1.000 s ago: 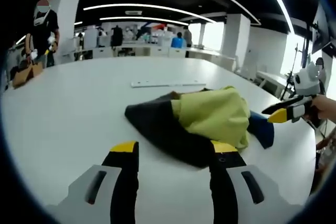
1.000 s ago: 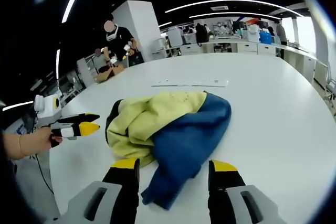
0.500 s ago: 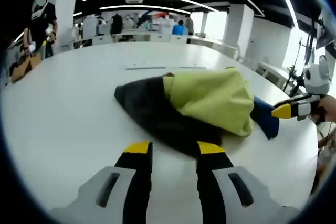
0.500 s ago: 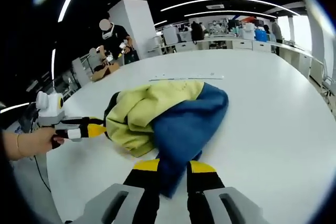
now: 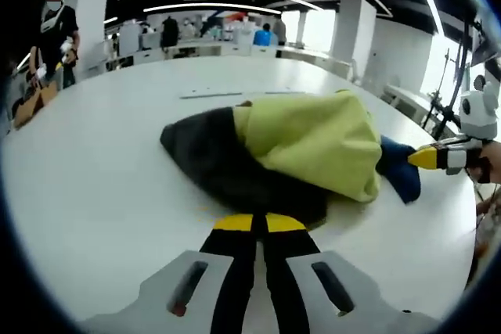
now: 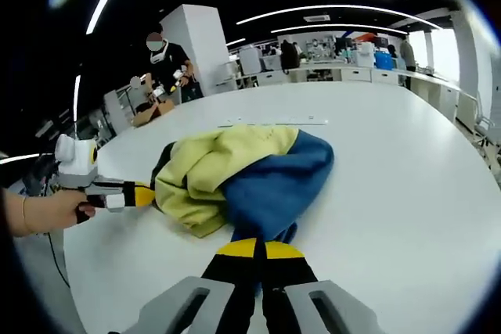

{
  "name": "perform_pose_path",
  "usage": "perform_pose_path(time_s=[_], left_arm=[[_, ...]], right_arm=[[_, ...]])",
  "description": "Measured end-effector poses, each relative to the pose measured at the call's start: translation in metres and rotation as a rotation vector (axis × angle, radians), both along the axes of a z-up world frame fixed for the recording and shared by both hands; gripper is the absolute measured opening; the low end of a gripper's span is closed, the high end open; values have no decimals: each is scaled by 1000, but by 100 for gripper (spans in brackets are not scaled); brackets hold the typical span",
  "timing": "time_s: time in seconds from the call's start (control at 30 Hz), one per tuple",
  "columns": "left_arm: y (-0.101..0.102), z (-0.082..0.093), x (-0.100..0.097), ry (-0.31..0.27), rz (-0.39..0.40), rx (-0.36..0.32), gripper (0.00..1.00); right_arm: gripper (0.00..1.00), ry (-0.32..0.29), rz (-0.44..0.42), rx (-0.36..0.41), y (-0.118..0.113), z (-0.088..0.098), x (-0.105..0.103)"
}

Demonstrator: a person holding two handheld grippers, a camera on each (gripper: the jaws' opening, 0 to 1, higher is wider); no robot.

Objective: Fold the garment on the visible template until the final outline fits inside the template.

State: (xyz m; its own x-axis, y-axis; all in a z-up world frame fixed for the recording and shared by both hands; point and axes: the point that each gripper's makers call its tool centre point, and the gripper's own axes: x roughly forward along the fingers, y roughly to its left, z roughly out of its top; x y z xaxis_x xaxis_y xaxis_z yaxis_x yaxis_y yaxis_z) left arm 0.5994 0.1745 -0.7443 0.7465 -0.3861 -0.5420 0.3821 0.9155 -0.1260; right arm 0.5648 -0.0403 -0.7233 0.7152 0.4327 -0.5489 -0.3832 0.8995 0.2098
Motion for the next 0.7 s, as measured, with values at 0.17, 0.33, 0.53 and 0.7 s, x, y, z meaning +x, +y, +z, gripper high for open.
perform_pose_path(time_s=[0.17,0.33,0.53,0.7], left_arm=[[6,21,4,-45,13,-31,0],[17,39,10,-81,34,-50,0],[32,52,15,-107,59,-39,0],[50,56,19,-108,92,-29,0]], right_arm=[[0,-27,-15,-13,-10,9,5],[0,-36,-36,-27,-21,15,9],[0,-36,-76,-15,-33,26,15],[0,-34,-87,-25,-46,33,18]])
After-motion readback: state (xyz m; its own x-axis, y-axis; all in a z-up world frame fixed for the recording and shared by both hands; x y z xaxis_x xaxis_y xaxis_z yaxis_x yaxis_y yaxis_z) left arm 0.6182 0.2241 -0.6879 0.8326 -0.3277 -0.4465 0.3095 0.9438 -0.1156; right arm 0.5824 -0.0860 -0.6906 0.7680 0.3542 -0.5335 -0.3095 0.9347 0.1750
